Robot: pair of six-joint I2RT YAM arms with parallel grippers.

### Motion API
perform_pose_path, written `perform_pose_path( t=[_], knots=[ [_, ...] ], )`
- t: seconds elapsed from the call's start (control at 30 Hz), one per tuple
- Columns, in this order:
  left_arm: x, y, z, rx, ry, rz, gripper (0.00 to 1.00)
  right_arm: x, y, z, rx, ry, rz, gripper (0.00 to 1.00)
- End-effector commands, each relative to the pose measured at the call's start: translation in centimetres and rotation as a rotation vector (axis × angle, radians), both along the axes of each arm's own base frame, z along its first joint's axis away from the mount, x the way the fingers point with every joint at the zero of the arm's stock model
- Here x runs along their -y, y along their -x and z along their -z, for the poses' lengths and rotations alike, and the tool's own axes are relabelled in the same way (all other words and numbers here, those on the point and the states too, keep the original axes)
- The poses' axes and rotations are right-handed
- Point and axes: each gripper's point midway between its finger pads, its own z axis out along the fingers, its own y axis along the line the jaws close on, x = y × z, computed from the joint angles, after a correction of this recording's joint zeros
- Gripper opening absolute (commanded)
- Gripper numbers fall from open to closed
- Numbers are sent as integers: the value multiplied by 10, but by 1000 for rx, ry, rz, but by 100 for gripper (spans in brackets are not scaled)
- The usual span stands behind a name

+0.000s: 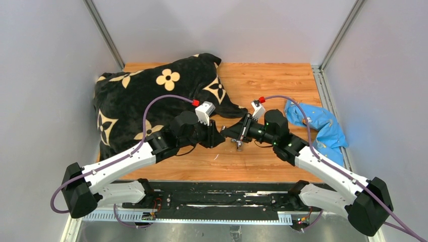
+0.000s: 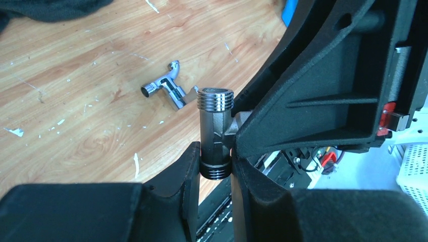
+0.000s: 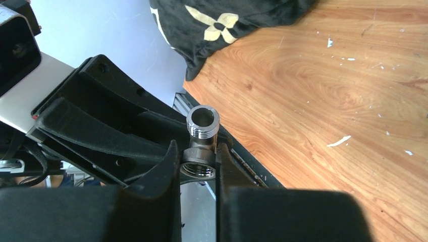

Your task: Install the water faucets

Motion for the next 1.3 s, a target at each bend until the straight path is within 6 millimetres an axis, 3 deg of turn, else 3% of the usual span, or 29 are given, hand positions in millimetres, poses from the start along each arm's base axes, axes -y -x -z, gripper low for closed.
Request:
perform_pose_path(
  t=[0.0, 0.07, 0.33, 0.57, 0.87, 1.17, 1.27],
  knots=[
    [2, -2, -33, 76, 70, -2, 0, 0, 1, -4, 18, 2, 11, 1],
    [0, -3, -36, 84, 75, -11, 0, 1, 2, -4, 22, 1, 12, 1],
    [-9, -1, -46, 118, 82, -22, 28, 14, -1, -9, 65, -11, 71, 1],
    [-11, 7, -49, 124, 49, 27, 77, 26, -2, -20, 92, -68, 38, 0],
    [-26, 26, -77, 141, 66, 115, 86, 56, 11, -57, 271, -179, -85, 1],
    [-1, 49, -127, 104, 457, 248, 90, 56, 48, -100, 476, -277, -269, 1],
    [5, 59, -133, 102, 452, 331, 90, 56, 54, -111, 505, -314, -296, 0]
  ],
)
